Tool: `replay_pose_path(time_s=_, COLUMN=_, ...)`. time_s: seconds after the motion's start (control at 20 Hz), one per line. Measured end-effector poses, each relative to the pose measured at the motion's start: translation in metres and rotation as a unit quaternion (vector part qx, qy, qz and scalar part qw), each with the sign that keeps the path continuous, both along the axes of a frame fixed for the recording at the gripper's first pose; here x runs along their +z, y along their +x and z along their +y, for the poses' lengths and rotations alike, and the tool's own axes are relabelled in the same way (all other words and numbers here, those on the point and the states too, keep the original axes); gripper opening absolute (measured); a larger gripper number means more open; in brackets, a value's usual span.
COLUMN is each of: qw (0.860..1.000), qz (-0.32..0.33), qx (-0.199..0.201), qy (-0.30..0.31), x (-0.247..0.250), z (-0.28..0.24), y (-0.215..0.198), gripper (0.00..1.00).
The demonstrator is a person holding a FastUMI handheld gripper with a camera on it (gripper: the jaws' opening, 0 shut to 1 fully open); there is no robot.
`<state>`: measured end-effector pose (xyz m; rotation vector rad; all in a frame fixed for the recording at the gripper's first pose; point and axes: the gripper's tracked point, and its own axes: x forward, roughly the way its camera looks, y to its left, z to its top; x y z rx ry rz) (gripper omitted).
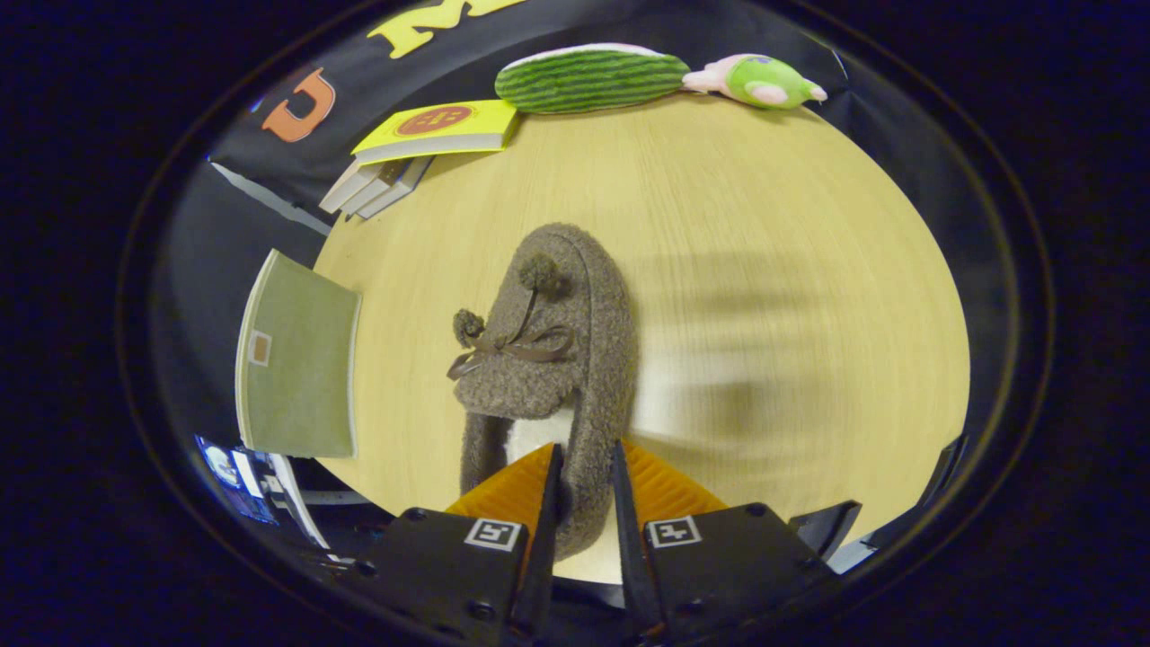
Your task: Open the storage box then place both shoes into the box .Put the left shoe in first, then the right shoe, with the right side of both shoes facing outward in a uniform manner.
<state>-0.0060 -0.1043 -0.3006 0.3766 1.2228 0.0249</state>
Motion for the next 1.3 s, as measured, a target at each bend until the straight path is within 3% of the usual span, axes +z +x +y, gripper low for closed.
replay_pose_path(time_s=0.2, qw=1.000, qz=-0.010, qx=-0.016, qy=0.014, x=0.000, z=-0.005, y=0.001, gripper=0.07)
replay_pose_path(time_s=0.7, qw=0.987, qz=-0.011, qx=-0.109, qy=0.117, x=0.041, z=0.029, y=-0.003, gripper=0.06)
replay_pose_path(time_s=1.0, qw=0.986, qz=-0.069, qx=-0.085, qy=0.128, x=0.124, z=0.108, y=0.006, gripper=0.06)
replay_pose_path(time_s=1.3, qw=0.984, qz=-0.126, qx=-0.028, qy=0.126, x=0.210, z=0.210, y=0.029, gripper=0.06)
